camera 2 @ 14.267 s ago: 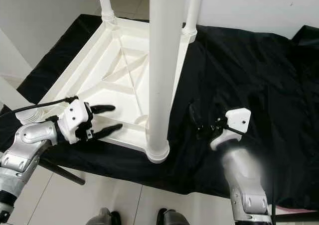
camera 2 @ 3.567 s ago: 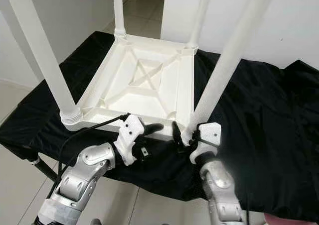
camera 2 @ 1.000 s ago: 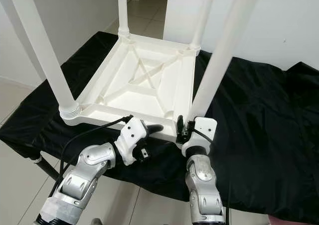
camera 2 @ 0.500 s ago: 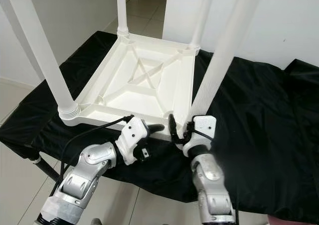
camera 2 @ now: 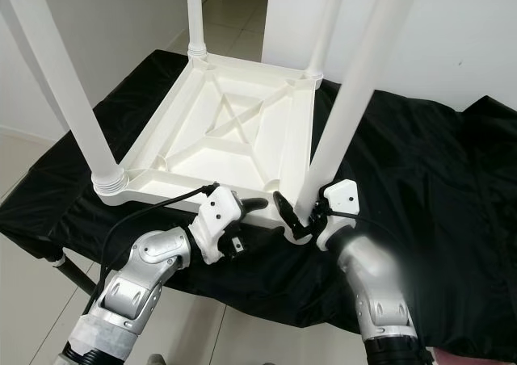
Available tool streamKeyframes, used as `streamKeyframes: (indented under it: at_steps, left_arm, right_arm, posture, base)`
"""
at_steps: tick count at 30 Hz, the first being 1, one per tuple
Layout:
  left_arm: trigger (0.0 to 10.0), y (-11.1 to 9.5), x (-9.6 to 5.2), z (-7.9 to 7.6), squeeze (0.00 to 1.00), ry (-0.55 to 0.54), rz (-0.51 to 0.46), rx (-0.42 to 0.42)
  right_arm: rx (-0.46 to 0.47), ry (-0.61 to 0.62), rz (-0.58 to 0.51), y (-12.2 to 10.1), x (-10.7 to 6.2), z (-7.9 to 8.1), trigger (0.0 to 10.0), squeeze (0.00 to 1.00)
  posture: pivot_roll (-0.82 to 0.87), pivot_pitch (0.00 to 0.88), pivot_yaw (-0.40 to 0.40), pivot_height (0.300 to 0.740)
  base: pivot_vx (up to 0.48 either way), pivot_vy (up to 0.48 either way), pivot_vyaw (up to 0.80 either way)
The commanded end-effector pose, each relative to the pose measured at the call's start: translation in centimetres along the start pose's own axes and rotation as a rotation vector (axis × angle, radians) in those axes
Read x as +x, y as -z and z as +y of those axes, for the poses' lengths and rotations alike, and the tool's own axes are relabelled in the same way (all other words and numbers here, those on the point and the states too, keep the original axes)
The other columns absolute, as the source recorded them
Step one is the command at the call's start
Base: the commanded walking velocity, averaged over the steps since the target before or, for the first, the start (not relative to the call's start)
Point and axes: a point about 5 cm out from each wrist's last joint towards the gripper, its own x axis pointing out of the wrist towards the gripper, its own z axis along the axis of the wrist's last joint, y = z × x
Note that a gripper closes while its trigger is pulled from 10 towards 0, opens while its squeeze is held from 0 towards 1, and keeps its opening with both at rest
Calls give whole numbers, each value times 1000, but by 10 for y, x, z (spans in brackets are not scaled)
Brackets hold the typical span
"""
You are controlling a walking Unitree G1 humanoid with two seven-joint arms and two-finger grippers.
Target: Building children table
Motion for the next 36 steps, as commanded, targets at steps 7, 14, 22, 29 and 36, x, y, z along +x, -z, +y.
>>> streamKeyframes:
  at_steps: [7, 14, 22, 29, 36]
  left_arm:
    - [10000, 2, 2, 3, 0, -99, 5, -1]
    - [10000, 3, 1, 1, 0, -99, 6, -3]
    - [10000, 3, 4, 2, 0, -111, -1, -17]
    - [10000, 4, 2, 2, 0, -110, 7, -17]
    - [10000, 7, -3, 1, 0, -97, 21, -11]
  right_arm:
    - [-17, -89, 64, 11, 1, 1, 0, 0]
    - [-15, -117, 76, 15, -1, 0, 0, 0]
    - [-7, -61, 84, 13, -1, -6, 10000, 0]
    - [-17, 94, 61, 5, 4, -1, 10000, 0]
    - [12, 204, 39, 3, 2, 9, 10000, 0]
  posture:
    - [1, 73, -63, 740]
    - [0, 74, -64, 740]
    - [-8, 78, -64, 740]
    - [-9, 86, -66, 740]
    - [-8, 87, -65, 740]
  base:
    - [0, 0, 0]
    - [0, 0, 0]
    - [0, 0, 0]
    - [0, 0, 0]
    - [0, 0, 0]
